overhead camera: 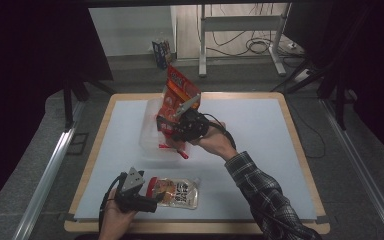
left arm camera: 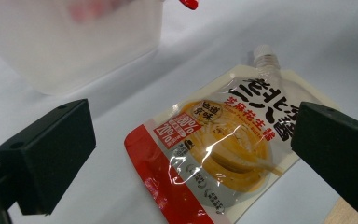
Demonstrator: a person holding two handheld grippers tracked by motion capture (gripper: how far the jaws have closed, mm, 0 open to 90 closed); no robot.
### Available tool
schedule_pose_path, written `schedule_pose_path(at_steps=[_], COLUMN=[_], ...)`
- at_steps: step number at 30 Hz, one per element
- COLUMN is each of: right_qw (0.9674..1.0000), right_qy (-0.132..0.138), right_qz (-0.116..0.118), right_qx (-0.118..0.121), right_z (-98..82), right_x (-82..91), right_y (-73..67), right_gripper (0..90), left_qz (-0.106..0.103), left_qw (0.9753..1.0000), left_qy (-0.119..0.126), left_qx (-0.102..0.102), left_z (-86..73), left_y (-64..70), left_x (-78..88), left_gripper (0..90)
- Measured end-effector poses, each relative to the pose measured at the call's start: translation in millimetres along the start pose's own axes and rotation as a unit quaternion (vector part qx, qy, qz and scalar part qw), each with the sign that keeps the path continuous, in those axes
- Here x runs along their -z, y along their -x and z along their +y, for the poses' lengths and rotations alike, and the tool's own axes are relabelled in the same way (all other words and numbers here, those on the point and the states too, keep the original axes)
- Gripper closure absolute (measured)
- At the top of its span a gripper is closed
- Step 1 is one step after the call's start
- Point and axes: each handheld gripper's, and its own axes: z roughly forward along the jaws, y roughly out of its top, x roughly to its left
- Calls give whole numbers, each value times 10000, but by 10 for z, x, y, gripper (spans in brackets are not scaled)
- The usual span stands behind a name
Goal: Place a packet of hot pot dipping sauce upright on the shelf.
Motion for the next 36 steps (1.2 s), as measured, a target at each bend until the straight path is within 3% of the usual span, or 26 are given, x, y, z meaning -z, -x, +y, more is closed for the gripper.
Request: schedule_pose_path(at_steps=[11, 24, 36], right_qw=[9998, 9994, 9992], right_qy=[-30, 149, 246], right_qz=[30, 121, 273], right_qx=[195, 272, 131], right_z=[186, 344, 197], right_x=[-216, -380, -531], right_y=[-53, -91, -28], right_gripper=[724, 731, 738], left_qz=[-20, -39, -69], left_qw=[10000, 10000, 10000], left_qy=[-6, -1, -18], left_qx=[-8, -10, -30], left_z=[0, -1, 0], left_y=[4, 9, 17], left_x=[-2, -7, -16], left_gripper=[0, 0, 0])
